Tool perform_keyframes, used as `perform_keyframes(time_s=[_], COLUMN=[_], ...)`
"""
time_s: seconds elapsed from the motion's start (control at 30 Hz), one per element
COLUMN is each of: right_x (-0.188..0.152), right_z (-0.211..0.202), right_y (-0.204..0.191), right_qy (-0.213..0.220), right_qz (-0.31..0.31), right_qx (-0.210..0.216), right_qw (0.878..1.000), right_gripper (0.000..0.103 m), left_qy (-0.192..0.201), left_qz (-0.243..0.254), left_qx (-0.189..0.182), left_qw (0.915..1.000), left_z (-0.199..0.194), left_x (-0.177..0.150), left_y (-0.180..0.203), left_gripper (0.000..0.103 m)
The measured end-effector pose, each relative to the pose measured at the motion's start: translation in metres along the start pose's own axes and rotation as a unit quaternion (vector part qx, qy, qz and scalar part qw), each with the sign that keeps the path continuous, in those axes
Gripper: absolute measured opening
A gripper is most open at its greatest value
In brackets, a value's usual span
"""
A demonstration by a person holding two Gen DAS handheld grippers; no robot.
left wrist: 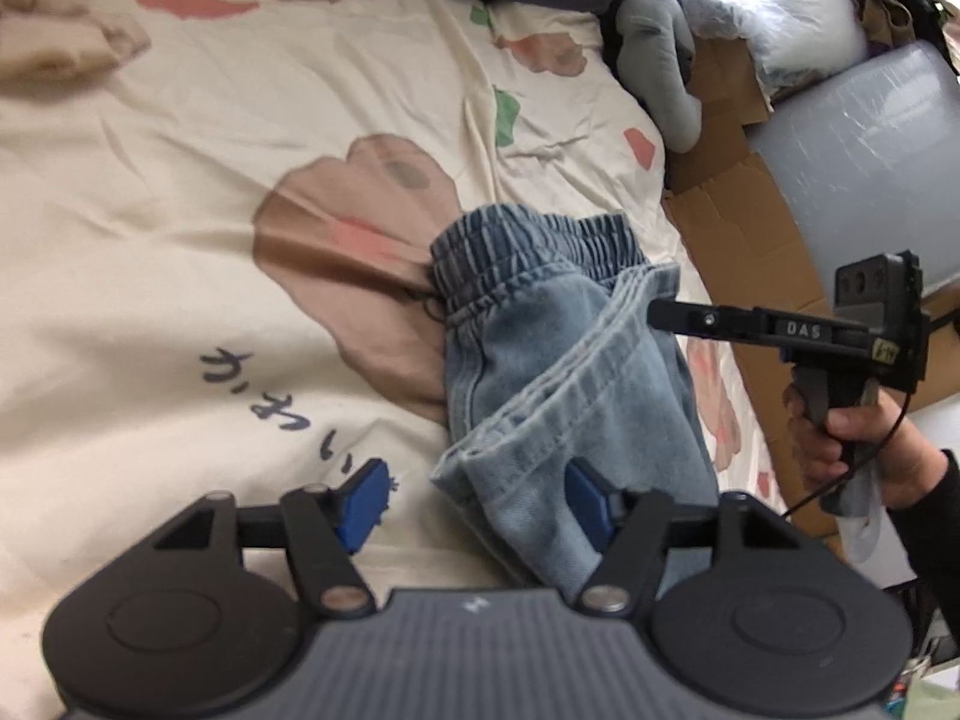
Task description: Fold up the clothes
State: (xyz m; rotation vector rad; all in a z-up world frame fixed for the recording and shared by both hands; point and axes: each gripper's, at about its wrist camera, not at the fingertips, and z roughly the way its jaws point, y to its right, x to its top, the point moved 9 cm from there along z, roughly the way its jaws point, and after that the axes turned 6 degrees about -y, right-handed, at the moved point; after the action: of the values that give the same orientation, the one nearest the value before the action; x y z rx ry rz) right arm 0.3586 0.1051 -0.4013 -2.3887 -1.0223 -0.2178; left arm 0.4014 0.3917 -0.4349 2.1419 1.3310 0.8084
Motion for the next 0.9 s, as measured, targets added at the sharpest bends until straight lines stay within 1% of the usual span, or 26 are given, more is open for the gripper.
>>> perform_keyframes(time_s=[0.23, 0.37, 0.4, 0.43, 0.47, 0.53, 0.57, 0.6, 0.67, 0.8, 0.9], right_x=[0.004, 0.005, 0.005, 0.005, 0.005, 0.004, 0.004, 0.004, 0.003, 0.003, 0.003], right_z=[0.019, 0.025, 0.026, 0.027, 0.028, 0.027, 0.024, 0.022, 0.015, -0.007, -0.031], right_y=[0.004, 0.005, 0.004, 0.003, 0.003, -0.001, -0.004, -0.007, -0.012, -0.018, -0.021], right_qy=[-0.02, -0.03, -0.031, -0.032, -0.034, -0.034, -0.033, -0.031, -0.023, 0.003, 0.025], right_qz=[-0.01, -0.01, -0.013, -0.015, -0.018, -0.027, -0.031, -0.036, -0.051, -0.058, -0.058], right_qx=[0.032, 0.047, 0.048, 0.049, 0.049, 0.048, 0.051, 0.055, 0.044, 0.031, 0.023], right_qw=[0.999, 0.998, 0.998, 0.998, 0.998, 0.998, 0.998, 0.997, 0.997, 0.998, 0.998], right_gripper=[0.05, 0.051, 0.047, 0.044, 0.042, 0.032, 0.017, 0.015, 0.008, 0.006, 0.006], left_qy=[-0.008, -0.008, -0.007, -0.007, -0.006, -0.004, -0.003, -0.002, 0.0, 0.009, 0.012], left_qz=[-0.034, -0.039, -0.039, -0.041, -0.046, -0.043, -0.037, -0.032, -0.029, -0.011, 0.005], left_qx=[-0.044, -0.053, -0.049, -0.046, -0.042, -0.035, -0.03, -0.026, -0.025, -0.026, -0.029], left_qw=[0.9984, 0.9978, 0.998, 0.998, 0.998, 0.9984, 0.9989, 0.9992, 0.9992, 0.9996, 0.9995], left_z=[0.021, 0.022, 0.02, 0.018, 0.015, 0.007, 0.003, 0.0, -0.007, -0.018, -0.025], left_x=[0.005, 0.001, 0.0, -0.001, -0.001, -0.001, -0.001, -0.002, -0.002, 0.001, 0.006], left_y=[-0.003, -0.001, -0.001, -0.002, -0.003, 0.0, 0.003, 0.006, 0.012, 0.026, 0.039], left_gripper=[0.066, 0.053, 0.05, 0.041, 0.035, 0.029, 0.025, 0.024, 0.021, 0.019, 0.018])
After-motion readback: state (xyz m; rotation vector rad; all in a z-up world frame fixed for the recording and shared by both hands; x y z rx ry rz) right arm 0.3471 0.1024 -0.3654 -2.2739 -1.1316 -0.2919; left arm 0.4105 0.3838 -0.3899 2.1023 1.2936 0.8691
